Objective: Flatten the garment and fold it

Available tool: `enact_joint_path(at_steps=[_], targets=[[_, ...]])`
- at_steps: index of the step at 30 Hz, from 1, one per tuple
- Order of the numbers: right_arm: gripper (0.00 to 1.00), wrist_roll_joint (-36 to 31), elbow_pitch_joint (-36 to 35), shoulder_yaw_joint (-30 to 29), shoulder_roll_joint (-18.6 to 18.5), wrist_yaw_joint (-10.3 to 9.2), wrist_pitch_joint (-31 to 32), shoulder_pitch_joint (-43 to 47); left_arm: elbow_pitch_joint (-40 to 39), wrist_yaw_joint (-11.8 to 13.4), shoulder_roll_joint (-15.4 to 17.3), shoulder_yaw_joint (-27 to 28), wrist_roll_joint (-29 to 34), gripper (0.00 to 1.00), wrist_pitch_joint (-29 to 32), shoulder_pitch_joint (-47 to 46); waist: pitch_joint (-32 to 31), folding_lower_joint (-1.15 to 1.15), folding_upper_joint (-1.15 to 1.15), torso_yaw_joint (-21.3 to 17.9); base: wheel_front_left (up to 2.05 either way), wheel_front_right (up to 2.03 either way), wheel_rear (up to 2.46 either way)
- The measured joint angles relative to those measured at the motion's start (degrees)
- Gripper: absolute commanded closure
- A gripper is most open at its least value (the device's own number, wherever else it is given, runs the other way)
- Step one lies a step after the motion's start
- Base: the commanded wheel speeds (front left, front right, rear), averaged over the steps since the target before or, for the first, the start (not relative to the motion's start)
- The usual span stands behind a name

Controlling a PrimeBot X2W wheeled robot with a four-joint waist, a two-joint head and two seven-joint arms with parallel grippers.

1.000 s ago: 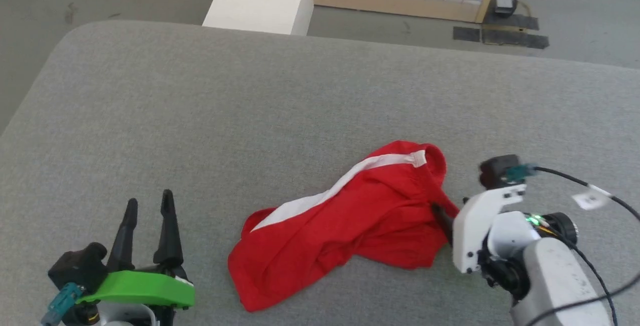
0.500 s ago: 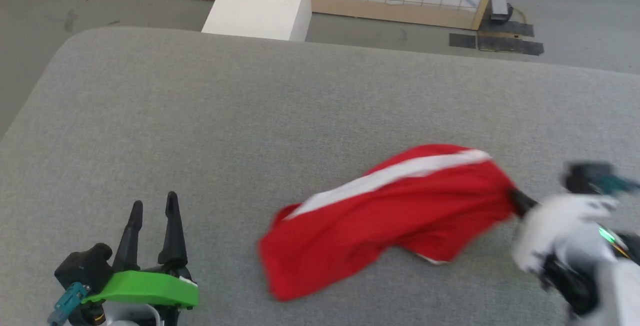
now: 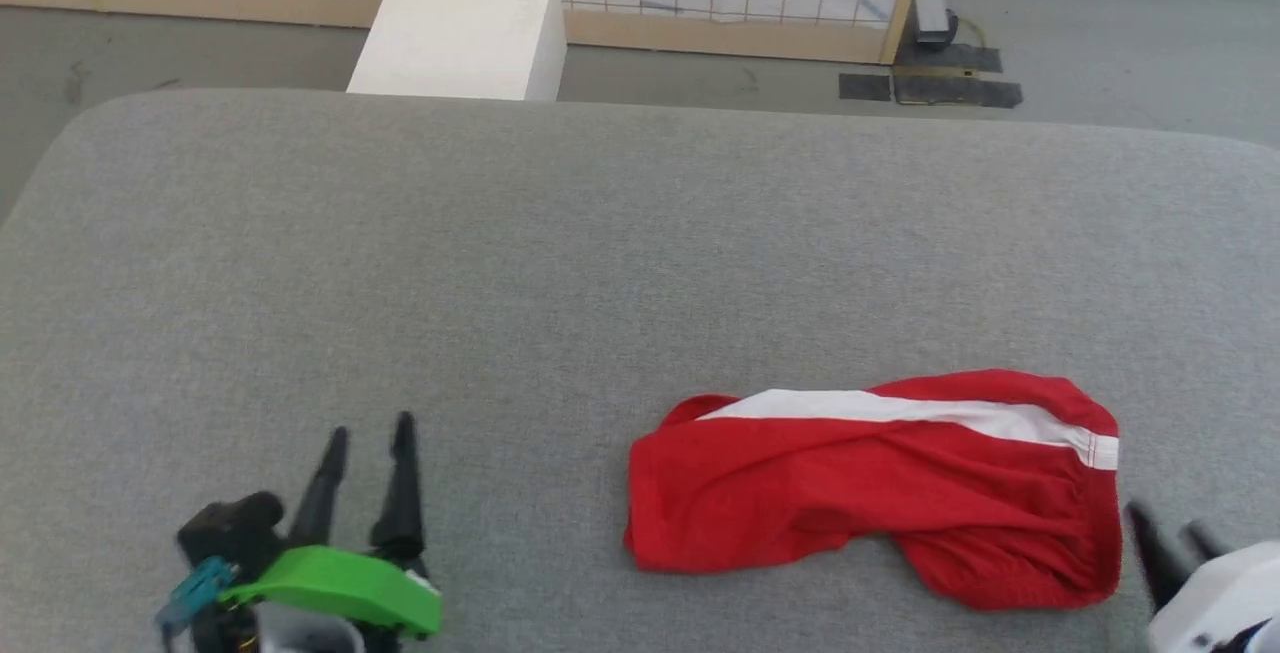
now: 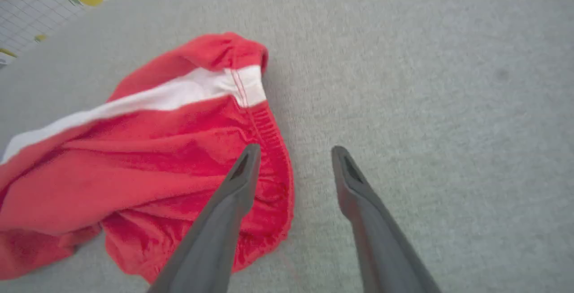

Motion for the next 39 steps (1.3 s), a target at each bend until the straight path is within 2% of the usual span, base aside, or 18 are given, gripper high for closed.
enact_joint_path(at_steps=[2,4,5,6,10,14,18,19,20,26,33,36,39], targets=[[0.0,-0.6,-0.1,-1.8,-0.1,0.0,-5.1,-1.6,0.0,0.0,0.0,-2.0,-0.9,0.0,3.3,-0.9,-0.2,0.0,0.0,-0.4,0.0,0.0,0.0],[0.0,-1.3,0.1,-3.0,-0.1,0.0,-7.6,-2.7,-0.1,0.0,-0.1,-4.5,-2.2,0.0,7.8,-2.7,-0.3,0.0,0.0,-0.6,0.0,0.0,0.0],[0.0,-1.5,0.4,-3.4,-0.1,0.0,-8.7,-3.2,0.0,0.0,-0.3,-6.2,-3.6,0.0,11.0,-3.9,-0.2,0.0,0.0,-0.7,0.0,0.0,0.0],[0.0,-2.0,0.9,-3.5,-0.2,0.0,-9.4,-3.9,0.6,0.0,-0.5,-9.0,-4.7,0.0,17.2,-6.3,-0.1,0.0,0.0,-1.0,0.0,0.0,0.0],[0.0,-2.0,2.4,-2.8,-0.1,0.0,-10.1,-4.7,3.4,0.6,-1.3,-14.5,-6.5,0.0,30.6,-9.4,0.3,0.0,0.0,-1.8,0.0,0.0,0.0],[0.0,-1.8,3.5,-1.8,-0.1,0.0,-10.9,-4.8,4.9,1.1,-1.6,-17.1,-6.9,0.0,35.8,-11.0,0.9,0.0,0.0,-2.8,0.0,0.0,0.0],[0.0,-1.8,4.2,-1.2,-0.1,0.0,-11.7,-5.0,6.3,1.0,-1.7,-18.7,-7.6,0.0,36.5,-11.4,1.7,0.0,0.0,-3.7,0.0,0.0,0.0],[0.0,-1.8,4.2,-1.3,-0.1,0.0,-11.8,-5.1,6.5,1.0,-1.7,-18.9,-7.6,0.39,36.0,-11.4,1.9,0.0,0.0,-3.8,0.0,0.0,0.0],[0.0,-1.8,4.3,-1.3,-0.1,0.0,-11.9,-5.2,6.6,1.0,-1.8,-19.1,-7.4,0.98,34.9,-11.5,2.1,0.0,0.0,-3.9,0.0,0.0,0.0],[0.0,-1.8,4.8,-1.1,-0.1,0.0,-12.4,-5.5,5.0,0.5,-1.9,-17.5,-10.4,1.0,27.1,-13.5,2.7,0.0,0.0,-3.6,0.0,0.0,0.0],[0.0,-1.8,5.6,0.5,-0.1,0.0,-12.6,-6.2,0.0,0.4,-1.8,-11.8,-13.2,1.0,18.8,-21.2,2.4,0.0,0.0,-1.8,0.0,0.0,0.0],[0.0,-1.8,5.8,1.0,-0.1,0.0,-12.8,-6.8,-2.6,0.8,-0.8,-9.5,-13.6,1.0,17.9,-23.0,2.0,0.0,0.0,-1.0,0.0,0.0,0.0],[0.0,-1.8,6.3,1.9,-0.1,0.0,-12.8,-7.3,-4.3,2.9,1.5,-8.8,-13.2,1.0,19.7,-21.1,1.5,0.0,0.0,-0.7,0.0,0.0,0.0]])
